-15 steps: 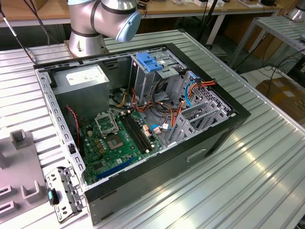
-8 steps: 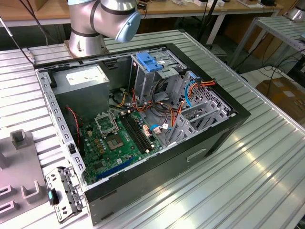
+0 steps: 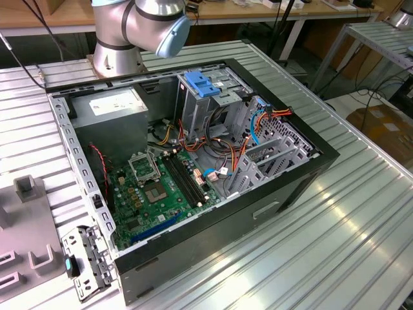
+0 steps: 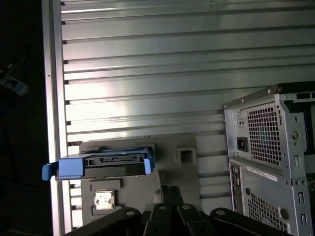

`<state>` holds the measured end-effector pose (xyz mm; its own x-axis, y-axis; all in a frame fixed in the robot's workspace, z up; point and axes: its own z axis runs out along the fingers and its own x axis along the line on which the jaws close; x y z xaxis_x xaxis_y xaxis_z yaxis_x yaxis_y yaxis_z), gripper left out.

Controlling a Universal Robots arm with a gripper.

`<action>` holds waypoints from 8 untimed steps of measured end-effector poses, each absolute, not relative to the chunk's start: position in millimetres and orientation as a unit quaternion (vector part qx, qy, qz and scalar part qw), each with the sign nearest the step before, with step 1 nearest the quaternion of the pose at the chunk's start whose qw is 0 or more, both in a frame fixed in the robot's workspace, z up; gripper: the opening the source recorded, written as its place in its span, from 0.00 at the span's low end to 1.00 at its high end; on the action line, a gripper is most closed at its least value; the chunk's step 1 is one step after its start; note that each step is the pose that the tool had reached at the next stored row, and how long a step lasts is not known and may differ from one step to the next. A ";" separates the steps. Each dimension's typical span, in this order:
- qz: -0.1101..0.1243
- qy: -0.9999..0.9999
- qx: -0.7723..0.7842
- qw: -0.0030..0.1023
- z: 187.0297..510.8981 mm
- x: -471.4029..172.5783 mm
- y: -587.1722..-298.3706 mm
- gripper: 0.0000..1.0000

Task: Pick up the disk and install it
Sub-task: 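Reach for the disk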

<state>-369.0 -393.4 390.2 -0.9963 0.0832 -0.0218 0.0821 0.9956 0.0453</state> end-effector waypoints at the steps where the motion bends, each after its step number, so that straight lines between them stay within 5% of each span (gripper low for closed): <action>1: 0.022 0.999 0.041 0.012 390.2 -369.0 -393.4 0.11; 8: 0.022 0.999 0.041 0.012 390.2 -369.8 -393.4 0.11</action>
<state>-369.8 -393.4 390.2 -0.9963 0.0833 -0.0218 0.0822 0.9956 0.0453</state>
